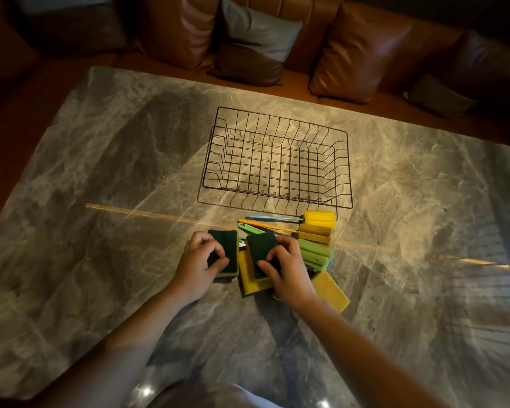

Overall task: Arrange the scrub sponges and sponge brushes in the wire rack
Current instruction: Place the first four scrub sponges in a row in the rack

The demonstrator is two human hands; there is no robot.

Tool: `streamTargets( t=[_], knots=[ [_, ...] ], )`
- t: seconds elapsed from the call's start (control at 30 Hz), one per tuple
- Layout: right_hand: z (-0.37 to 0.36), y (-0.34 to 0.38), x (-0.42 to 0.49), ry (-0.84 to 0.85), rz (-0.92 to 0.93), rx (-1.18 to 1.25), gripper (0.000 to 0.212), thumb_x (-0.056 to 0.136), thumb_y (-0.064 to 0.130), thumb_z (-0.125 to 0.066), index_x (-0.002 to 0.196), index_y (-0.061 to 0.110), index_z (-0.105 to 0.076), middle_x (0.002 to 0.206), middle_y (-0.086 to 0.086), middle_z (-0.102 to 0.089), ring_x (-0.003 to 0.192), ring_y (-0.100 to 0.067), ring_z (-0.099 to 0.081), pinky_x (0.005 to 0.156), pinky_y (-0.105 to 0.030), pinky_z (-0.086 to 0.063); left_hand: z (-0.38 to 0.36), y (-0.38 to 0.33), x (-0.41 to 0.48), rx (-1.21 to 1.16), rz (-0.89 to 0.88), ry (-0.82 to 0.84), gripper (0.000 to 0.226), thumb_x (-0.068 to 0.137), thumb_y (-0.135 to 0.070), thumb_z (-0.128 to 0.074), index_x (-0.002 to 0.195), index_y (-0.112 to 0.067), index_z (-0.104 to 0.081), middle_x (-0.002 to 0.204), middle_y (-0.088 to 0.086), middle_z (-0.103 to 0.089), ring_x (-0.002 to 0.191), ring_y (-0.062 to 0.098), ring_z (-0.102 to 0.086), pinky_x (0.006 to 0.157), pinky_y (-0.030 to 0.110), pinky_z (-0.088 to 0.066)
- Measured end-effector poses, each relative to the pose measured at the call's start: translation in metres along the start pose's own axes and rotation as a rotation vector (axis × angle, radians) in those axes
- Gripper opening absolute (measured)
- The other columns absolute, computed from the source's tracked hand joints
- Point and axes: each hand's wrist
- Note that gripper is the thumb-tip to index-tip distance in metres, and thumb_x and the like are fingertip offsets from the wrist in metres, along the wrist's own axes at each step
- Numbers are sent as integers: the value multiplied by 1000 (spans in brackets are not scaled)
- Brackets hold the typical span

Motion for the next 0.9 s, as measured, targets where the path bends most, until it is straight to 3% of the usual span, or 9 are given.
streamTargets(
  t=[0.1, 0.17, 0.23, 0.33, 0.53, 0.6, 0.77, 0.9],
  knots=[
    [-2, 0, -2, -36, -52, -29, 47, 92, 36, -71, 132, 29, -48, 137, 11, -35, 123, -7, -45, 106, -26, -45, -4, 2, -2, -45, 110, -95, 50, 81, -15, -82, 119, -32, -54, 123, -3, -40, 105, 18, -54, 93, 40, -53],
    [-2, 2, -2, -44, -120, 8, 63, 90, 38, -72, 144, 29, -39, 136, 8, -41, 125, -12, -48, 106, -30, -47, -5, 3, -2, -102, 180, -143, 65, 80, -19, -84, 132, -32, -47, 126, 1, -48, 102, 16, -59, 85, 34, -55],
    [-1, 3, -2, -28, -178, 47, 70, 90, 38, -73, 148, 31, -34, 135, 8, -45, 126, -10, -50, 105, -30, -48, -6, 5, 0, -137, 208, -140, 66, 82, -23, -82, 136, -28, -44, 112, 1, -60, 92, 15, -63, 74, 29, -56],
    [0, 5, 0, -6, -213, 96, 67, 91, 33, -72, 148, 29, -36, 137, 7, -47, 128, -11, -51, 107, -32, -49, -7, 5, 2, -150, 230, -133, 64, 84, -23, -80, 138, -23, -46, 95, 0, -63, 82, 16, -64, 71, 36, -58],
    [14, 22, 6, -52, -234, 299, 50, 96, 17, -67, 136, 37, -46, 122, 4, -60, 112, -10, -61, 94, -40, -58, 1, -11, 15, -277, 233, -157, 55, 87, -13, -76, 136, -20, -51, 93, 8, -66, 83, 22, -67, 81, 46, -59],
    [24, 29, 10, -76, -213, 390, 48, 96, 13, -66, 130, 42, -48, 119, 4, -64, 112, -13, -65, 91, -38, -60, 8, -18, 22, -326, 236, -168, 54, 88, -14, -75, 136, -23, -50, 95, 12, -66, 85, 25, -67, 82, 45, -59],
    [56, 41, 39, -160, -168, 521, 48, 99, 11, -61, 140, 29, -44, 116, 3, -69, 109, -10, -69, 84, -34, -62, 25, -43, 62, -418, 177, -189, 52, 89, -16, -73, 133, -32, -50, 91, 8, -66, 81, 16, -67, 74, 27, -56],
    [83, 42, 87, -259, -133, 519, 45, 100, 10, -59, 139, 26, -43, 106, 21, -70, 100, -2, -71, 74, -21, -60, 31, -61, 120, -490, 138, -195, 50, 91, -16, -73, 133, -33, -51, 88, 1, -67, 80, 11, -69, 75, 26, -58]
  ],
)
Point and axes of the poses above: each hand's wrist, its own x-axis towards the middle knuckle, its own z-axis out of the back of the hand, y = z × x
